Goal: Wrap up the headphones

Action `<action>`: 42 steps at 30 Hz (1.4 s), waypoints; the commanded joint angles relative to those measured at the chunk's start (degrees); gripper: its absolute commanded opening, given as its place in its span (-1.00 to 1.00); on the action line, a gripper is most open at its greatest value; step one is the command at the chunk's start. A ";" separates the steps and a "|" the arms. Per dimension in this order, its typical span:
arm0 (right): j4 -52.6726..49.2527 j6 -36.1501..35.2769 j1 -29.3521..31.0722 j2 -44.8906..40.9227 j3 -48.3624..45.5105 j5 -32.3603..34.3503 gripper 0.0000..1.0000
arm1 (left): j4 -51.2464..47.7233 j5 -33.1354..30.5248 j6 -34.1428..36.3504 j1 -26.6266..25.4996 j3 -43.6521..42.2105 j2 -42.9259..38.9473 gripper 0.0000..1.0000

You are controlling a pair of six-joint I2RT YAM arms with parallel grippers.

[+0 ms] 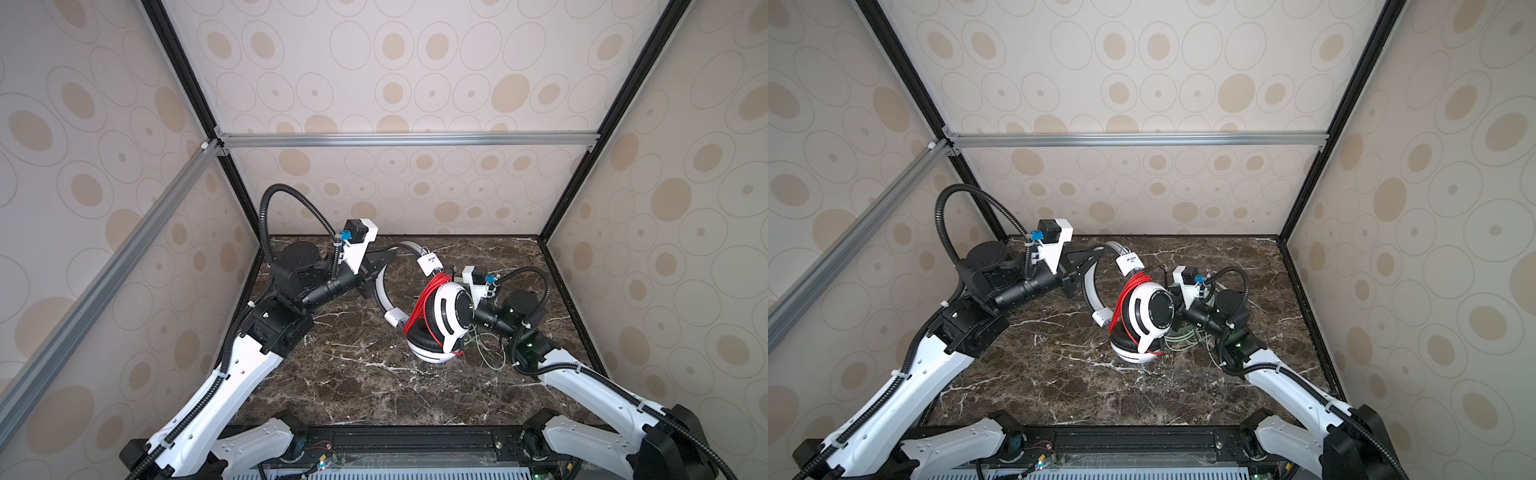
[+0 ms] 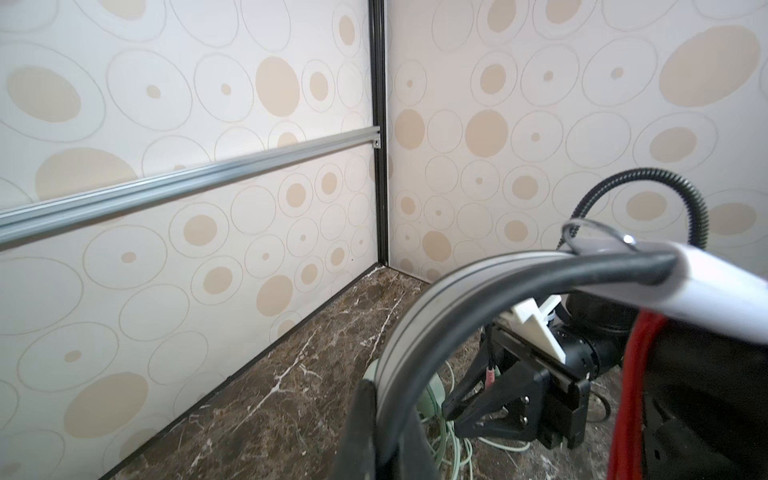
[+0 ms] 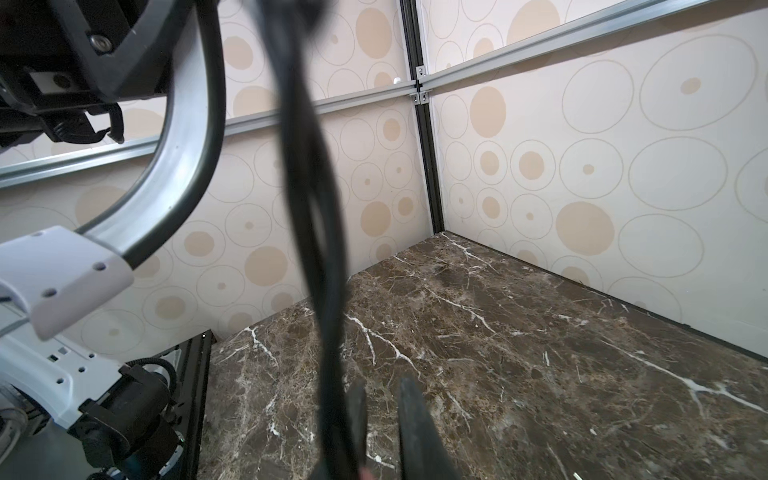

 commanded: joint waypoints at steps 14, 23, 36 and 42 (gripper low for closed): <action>-2.66 -0.60 -0.37 -6.78 -3.32 1.86 -0.40 | 5.18 -1.12 -6.21 -0.40 5.63 -0.13 -1.00; -18.41 -8.09 -0.35 -15.10 -2.43 1.78 0.14 | 3.34 -3.57 -6.09 -0.48 6.46 -0.02 -1.00; -23.75 -9.85 -0.43 -15.68 2.66 -1.65 0.30 | 2.89 -4.61 -6.06 -0.40 6.95 0.42 -1.00; -25.47 -9.29 -0.41 -18.28 3.62 -1.72 0.34 | 2.66 -4.59 -5.60 -0.45 7.13 0.42 -1.00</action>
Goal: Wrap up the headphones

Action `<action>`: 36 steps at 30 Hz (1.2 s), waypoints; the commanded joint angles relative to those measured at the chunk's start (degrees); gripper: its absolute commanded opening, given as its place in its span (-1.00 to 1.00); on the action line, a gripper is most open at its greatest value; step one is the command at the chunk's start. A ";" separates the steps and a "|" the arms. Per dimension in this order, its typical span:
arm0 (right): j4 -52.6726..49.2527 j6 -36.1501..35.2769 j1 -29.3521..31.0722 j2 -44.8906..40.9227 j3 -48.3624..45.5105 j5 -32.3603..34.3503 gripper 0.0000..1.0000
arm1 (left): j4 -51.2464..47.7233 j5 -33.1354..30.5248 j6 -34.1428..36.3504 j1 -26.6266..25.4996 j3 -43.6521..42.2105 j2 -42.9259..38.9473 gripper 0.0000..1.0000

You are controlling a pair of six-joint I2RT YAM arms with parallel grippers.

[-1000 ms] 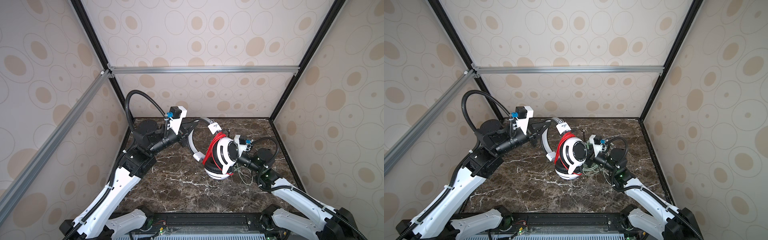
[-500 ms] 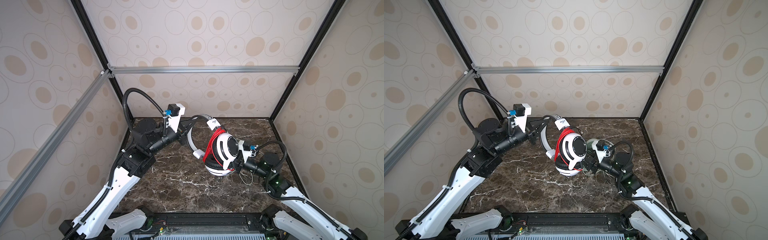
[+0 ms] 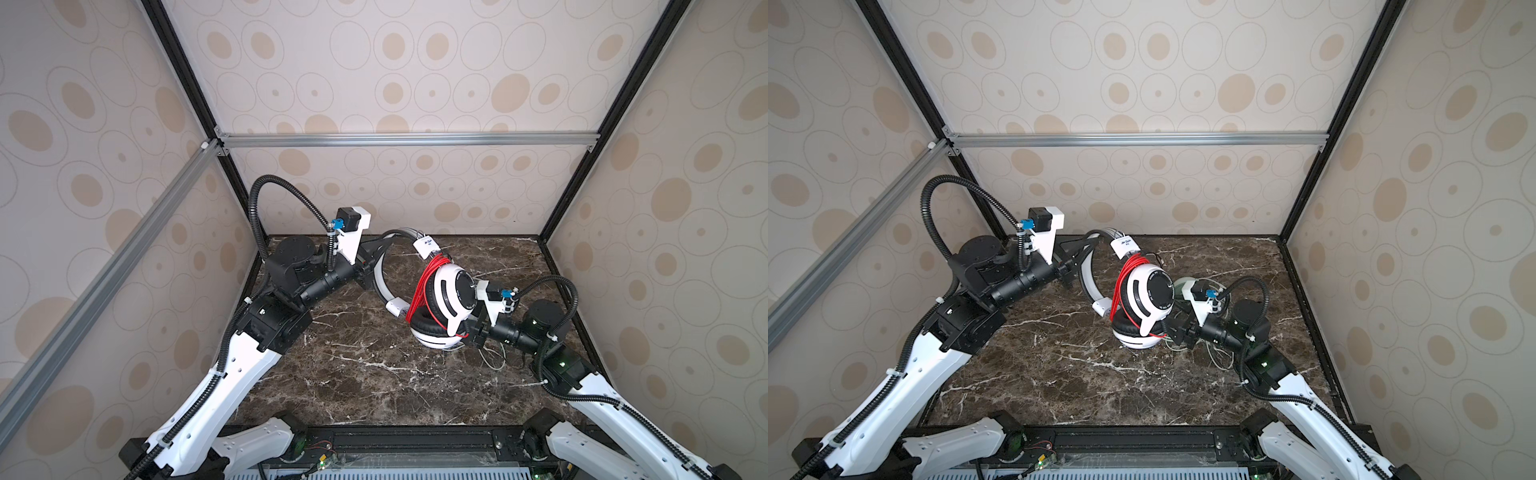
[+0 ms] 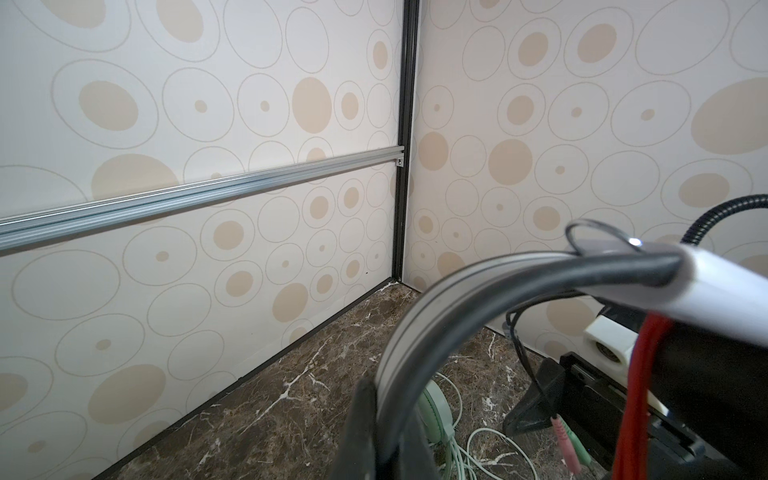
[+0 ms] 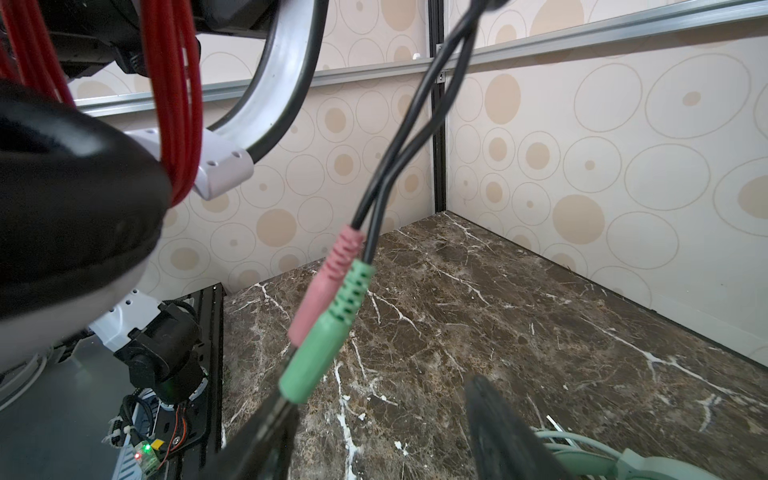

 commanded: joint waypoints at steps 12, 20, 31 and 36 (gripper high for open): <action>-9.47 -4.11 -0.33 -1.14 4.84 -7.07 0.37 | 3.28 -0.69 -1.82 -0.40 4.13 -0.28 -1.00; -5.99 0.23 -0.35 -0.42 6.42 -10.41 0.38 | 3.30 -0.97 -1.64 -0.35 4.03 -0.10 -1.00; -2.34 5.29 -0.29 0.60 7.72 -8.95 0.35 | 3.43 -0.34 -1.59 -0.46 3.66 0.43 -1.00; 0.18 6.79 -0.32 2.65 8.09 -7.72 0.33 | 3.57 -0.07 -1.71 -0.36 3.42 0.43 -1.00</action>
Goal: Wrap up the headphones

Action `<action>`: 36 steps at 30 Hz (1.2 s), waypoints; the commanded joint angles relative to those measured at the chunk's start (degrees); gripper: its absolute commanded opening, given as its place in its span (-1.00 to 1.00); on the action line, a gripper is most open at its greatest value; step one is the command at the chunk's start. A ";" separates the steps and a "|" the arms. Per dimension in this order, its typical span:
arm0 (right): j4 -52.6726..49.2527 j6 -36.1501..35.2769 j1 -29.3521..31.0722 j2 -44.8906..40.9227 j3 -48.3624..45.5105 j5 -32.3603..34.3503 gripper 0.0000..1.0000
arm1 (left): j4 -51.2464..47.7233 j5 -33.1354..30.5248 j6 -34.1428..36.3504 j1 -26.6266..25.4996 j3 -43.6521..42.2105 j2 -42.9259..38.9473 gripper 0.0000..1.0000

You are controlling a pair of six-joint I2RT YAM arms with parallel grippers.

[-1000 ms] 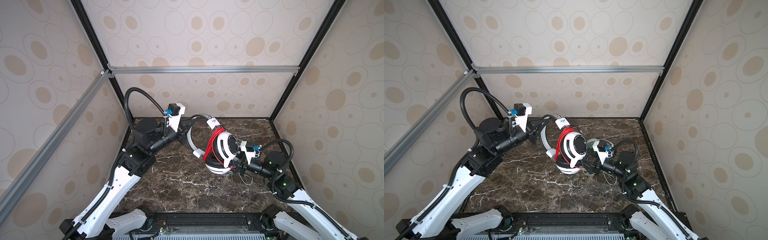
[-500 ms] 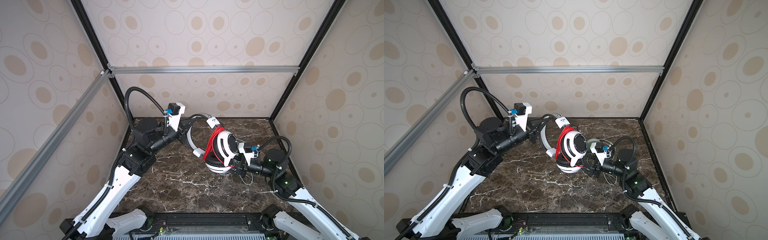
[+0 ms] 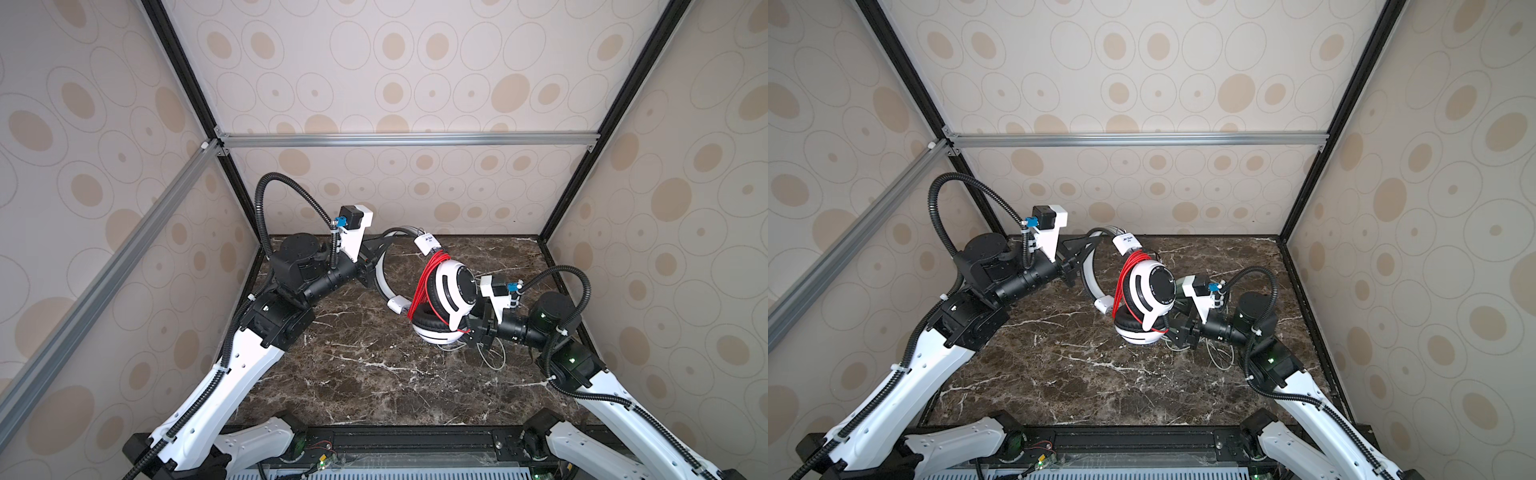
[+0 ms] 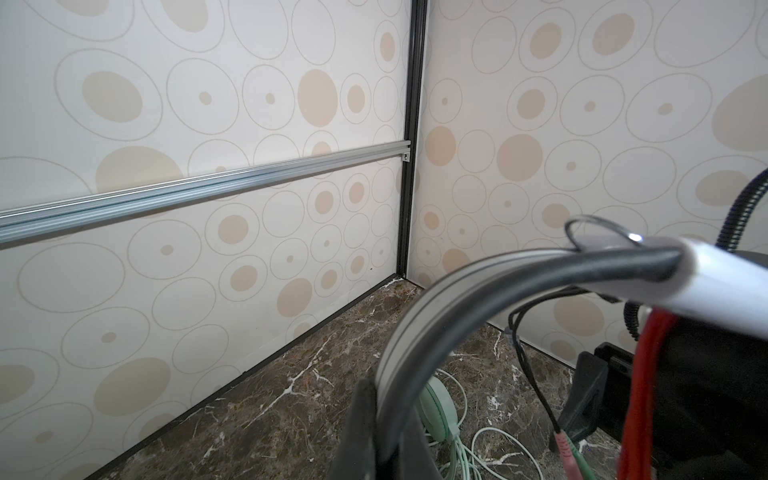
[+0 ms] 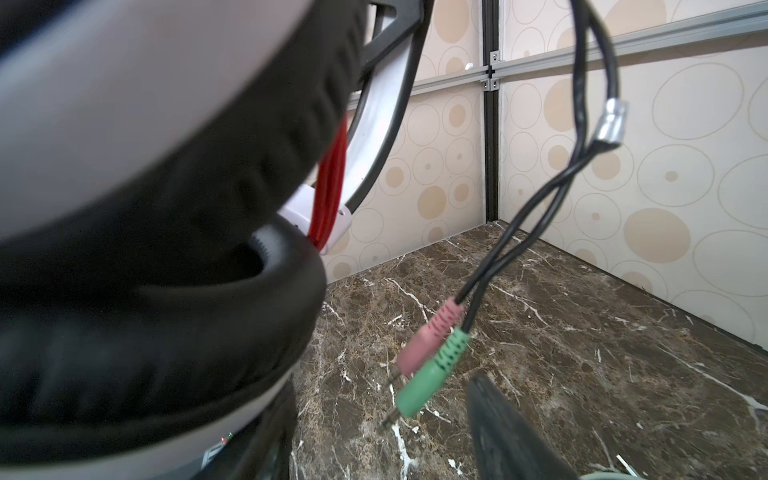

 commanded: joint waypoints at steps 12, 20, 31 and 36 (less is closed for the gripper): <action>7.97 4.50 -0.27 3.35 1.97 0.59 0.17 | 3.64 1.16 -1.83 -0.42 2.12 -0.86 -1.00; 7.21 4.10 -0.32 4.80 2.62 0.26 -0.10 | 4.31 1.00 -2.32 -0.42 1.35 -0.86 -1.00; 7.81 3.94 -0.33 5.82 2.67 0.24 -0.38 | 4.51 1.06 -2.50 -0.42 1.59 -0.51 -1.00; 8.39 3.79 -0.32 5.60 2.61 0.58 -0.59 | 4.34 0.74 -2.33 -0.38 1.74 -0.60 -1.00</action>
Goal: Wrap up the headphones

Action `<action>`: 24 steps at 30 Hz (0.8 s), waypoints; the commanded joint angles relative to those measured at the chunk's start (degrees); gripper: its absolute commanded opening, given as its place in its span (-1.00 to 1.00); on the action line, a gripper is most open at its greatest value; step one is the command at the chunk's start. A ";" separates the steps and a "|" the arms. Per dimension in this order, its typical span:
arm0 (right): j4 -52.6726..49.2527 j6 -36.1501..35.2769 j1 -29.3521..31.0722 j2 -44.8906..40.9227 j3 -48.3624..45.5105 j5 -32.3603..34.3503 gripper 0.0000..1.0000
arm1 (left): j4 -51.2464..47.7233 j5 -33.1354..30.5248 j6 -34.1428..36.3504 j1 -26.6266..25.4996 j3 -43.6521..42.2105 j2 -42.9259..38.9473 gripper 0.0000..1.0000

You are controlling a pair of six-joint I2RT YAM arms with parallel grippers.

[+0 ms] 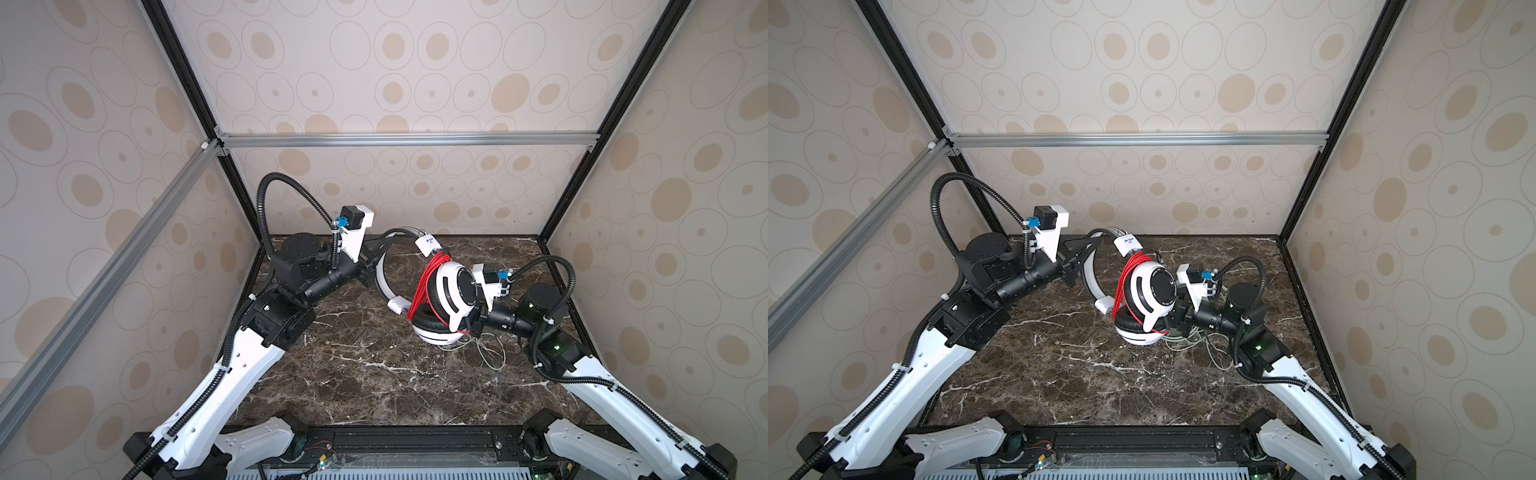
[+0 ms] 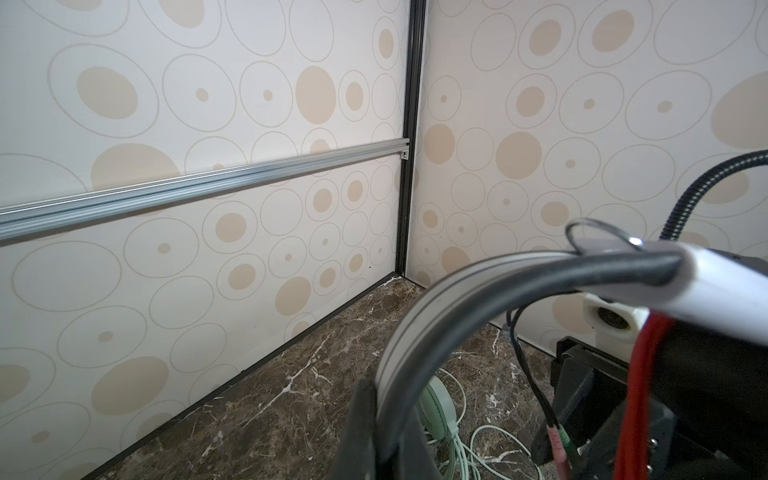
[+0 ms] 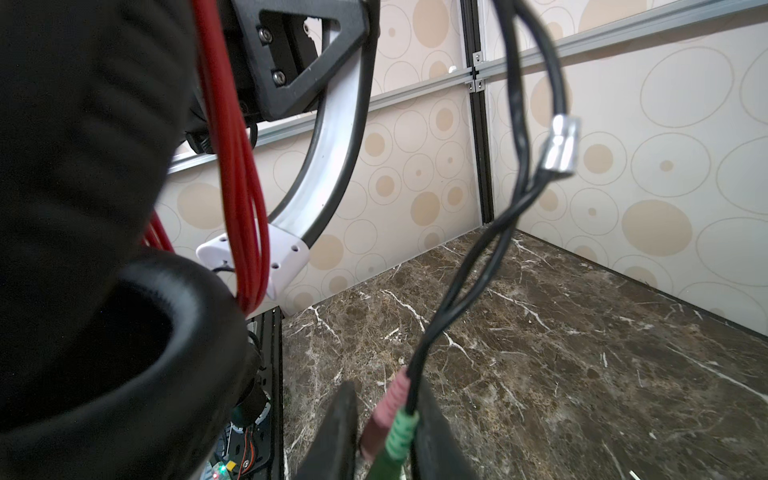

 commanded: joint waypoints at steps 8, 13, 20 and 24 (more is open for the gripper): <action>0.47 -2.30 -0.29 0.28 1.11 1.52 -0.95 | 5.09 0.27 -4.70 -0.32 2.89 0.17 -1.00; -0.56 -4.45 -0.29 -0.60 -1.08 6.21 -1.00 | 3.87 -5.35 -9.21 -0.35 6.21 1.12 -1.00; 1.34 -4.85 -0.29 -1.17 -4.82 9.95 -1.00 | 1.22 -15.18 -15.91 -0.37 8.35 3.04 -1.00; 6.98 -2.32 0.61 -1.89 -8.73 13.14 -1.00 | 5.41 -18.45 -21.64 -0.34 5.73 2.73 -1.00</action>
